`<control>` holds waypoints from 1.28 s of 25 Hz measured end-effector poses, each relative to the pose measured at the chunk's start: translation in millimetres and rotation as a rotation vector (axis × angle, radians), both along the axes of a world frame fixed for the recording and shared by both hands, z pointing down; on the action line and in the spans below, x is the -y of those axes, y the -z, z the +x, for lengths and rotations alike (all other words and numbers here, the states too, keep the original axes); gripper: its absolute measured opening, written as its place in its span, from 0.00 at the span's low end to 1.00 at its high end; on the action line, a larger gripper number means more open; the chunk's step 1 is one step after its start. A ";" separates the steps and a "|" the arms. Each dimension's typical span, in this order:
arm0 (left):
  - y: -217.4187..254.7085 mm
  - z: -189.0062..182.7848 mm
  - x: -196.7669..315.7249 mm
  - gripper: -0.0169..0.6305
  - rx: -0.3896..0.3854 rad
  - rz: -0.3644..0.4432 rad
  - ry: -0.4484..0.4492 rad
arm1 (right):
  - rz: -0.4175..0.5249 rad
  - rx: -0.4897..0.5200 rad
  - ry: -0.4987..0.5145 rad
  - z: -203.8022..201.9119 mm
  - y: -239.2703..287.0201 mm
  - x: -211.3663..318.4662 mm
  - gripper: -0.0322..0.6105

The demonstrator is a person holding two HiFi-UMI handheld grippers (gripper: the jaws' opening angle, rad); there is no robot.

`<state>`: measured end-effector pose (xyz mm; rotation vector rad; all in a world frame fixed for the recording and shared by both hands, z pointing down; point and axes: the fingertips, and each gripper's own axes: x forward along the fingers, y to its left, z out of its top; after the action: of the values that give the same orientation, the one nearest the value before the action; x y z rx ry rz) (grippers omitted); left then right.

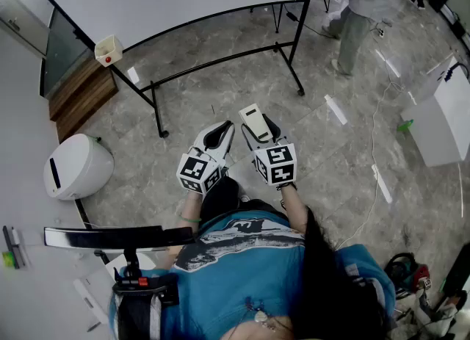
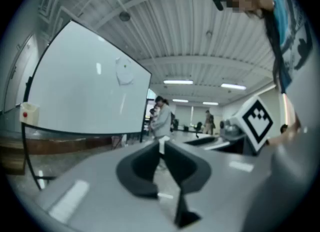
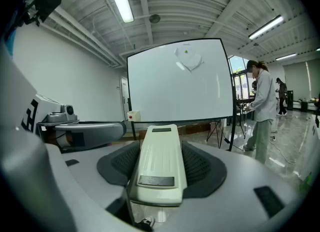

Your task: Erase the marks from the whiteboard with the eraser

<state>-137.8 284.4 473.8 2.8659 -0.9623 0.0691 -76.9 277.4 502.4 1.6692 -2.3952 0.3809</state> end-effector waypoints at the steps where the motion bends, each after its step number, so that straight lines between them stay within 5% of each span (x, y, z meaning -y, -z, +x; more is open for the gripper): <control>1: 0.0 1.9 4.3 0.07 0.002 -0.002 -0.003 | -0.002 0.001 0.000 1.5 0.4 5.1 0.46; 9: -8.2 11.8 66.7 0.07 0.000 -0.025 -0.034 | -0.020 0.002 -0.028 11.5 -4.9 67.1 0.46; 18: -3.5 21.3 198.4 0.07 0.027 0.005 -0.098 | -0.015 -0.019 -0.069 22.4 4.2 190.2 0.46; 24: 10.7 18.2 291.8 0.07 -0.020 0.028 -0.108 | 0.007 -0.043 -0.074 15.7 12.2 280.0 0.46; 32: 5.2 28.2 357.6 0.07 -0.031 -0.008 -0.122 | -0.017 -0.072 -0.089 24.2 7.2 336.9 0.46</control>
<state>-109.5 -73.2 468.6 2.9069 -0.7787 0.0398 -52.7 -59.5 495.2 1.7555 -2.2662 0.3483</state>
